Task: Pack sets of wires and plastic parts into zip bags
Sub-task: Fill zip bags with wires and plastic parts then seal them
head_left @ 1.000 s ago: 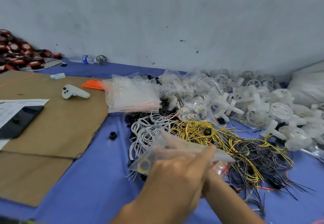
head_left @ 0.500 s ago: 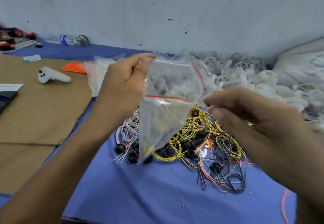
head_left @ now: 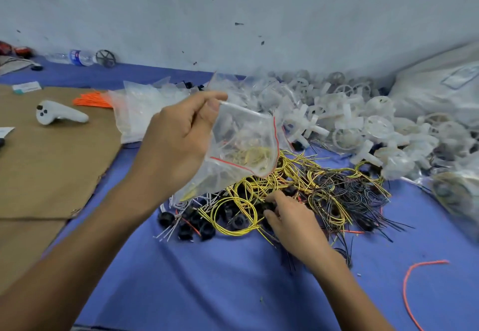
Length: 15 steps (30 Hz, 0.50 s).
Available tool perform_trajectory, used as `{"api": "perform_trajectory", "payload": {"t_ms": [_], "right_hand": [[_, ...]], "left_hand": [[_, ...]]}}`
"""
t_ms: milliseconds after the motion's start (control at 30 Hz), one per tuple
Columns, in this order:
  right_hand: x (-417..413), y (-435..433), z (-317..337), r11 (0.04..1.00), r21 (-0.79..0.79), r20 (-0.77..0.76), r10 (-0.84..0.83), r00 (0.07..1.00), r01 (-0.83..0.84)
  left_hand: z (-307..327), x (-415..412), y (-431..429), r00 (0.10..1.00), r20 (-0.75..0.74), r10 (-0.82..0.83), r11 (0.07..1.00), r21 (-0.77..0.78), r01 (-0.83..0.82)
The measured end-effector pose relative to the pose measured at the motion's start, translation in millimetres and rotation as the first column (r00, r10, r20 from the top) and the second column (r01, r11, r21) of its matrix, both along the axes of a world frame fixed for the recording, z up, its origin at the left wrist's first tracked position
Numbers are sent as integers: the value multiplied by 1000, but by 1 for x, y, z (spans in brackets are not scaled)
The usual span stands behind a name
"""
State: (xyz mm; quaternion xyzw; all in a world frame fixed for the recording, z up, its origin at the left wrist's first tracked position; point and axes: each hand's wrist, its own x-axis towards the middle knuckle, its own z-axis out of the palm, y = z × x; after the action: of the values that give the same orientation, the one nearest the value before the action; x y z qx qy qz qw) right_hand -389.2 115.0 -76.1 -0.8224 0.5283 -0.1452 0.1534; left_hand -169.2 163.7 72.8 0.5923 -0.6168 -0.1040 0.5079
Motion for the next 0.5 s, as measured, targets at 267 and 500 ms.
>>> {"api": "perform_trajectory", "payload": {"t_ms": [267,500], "right_hand": [[-28,4,54,977,-107,457,-115,882,183],[-15,57,123,978,-203,716,117,688,45]], "left_hand": [[-8,-15,30,996,92,-11,999,39,7],[-11,-25,37,993,111,-42,998,61,35]]}}
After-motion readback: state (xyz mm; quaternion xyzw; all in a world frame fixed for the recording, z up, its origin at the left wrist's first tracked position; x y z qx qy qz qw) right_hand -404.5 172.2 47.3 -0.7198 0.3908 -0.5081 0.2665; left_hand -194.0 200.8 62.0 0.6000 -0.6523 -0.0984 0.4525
